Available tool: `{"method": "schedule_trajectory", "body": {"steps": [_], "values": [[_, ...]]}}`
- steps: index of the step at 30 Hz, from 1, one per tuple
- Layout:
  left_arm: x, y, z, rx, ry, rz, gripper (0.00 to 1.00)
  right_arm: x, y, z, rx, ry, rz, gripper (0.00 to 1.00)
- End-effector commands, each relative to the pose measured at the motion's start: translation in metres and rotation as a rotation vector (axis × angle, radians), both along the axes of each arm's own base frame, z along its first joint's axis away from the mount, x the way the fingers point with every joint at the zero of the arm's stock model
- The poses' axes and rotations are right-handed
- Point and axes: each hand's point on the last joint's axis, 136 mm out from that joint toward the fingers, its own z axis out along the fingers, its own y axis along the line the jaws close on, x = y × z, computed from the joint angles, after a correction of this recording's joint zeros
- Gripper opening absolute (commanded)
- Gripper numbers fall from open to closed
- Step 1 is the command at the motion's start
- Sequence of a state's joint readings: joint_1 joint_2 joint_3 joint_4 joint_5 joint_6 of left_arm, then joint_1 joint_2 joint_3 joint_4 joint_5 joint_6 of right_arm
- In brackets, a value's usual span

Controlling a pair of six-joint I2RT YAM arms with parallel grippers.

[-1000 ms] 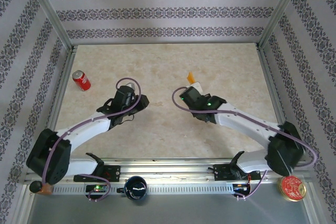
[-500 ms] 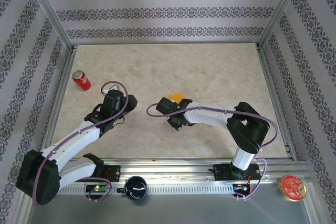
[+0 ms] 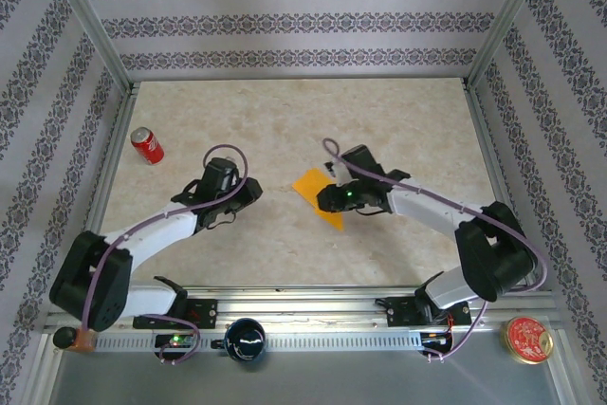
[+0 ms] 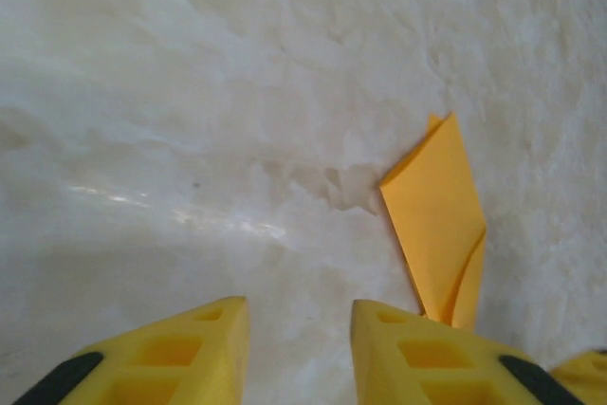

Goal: Fold a paper plane with a square sheet of paper (pick it up from the middle)
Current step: Rotate the paper at the center of the table.

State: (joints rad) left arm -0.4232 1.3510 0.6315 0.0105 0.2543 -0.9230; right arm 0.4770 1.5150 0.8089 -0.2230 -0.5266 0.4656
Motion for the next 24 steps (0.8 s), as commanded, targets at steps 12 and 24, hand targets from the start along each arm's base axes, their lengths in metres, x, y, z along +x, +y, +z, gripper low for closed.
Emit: {"method": "schedule_trajectory", "body": {"steps": [12, 24], "values": [[0.014, -0.056, 0.018, -0.186, -0.018, -0.159, 0.28, 0.003, 0.001, -0.057, 0.148, 0.297, -0.111, 0.08], [0.025, -0.1, 0.01, -0.247, 0.04, -0.249, 0.16, -0.023, 0.012, -0.075, 0.075, 0.391, -0.224, 0.06]]}}
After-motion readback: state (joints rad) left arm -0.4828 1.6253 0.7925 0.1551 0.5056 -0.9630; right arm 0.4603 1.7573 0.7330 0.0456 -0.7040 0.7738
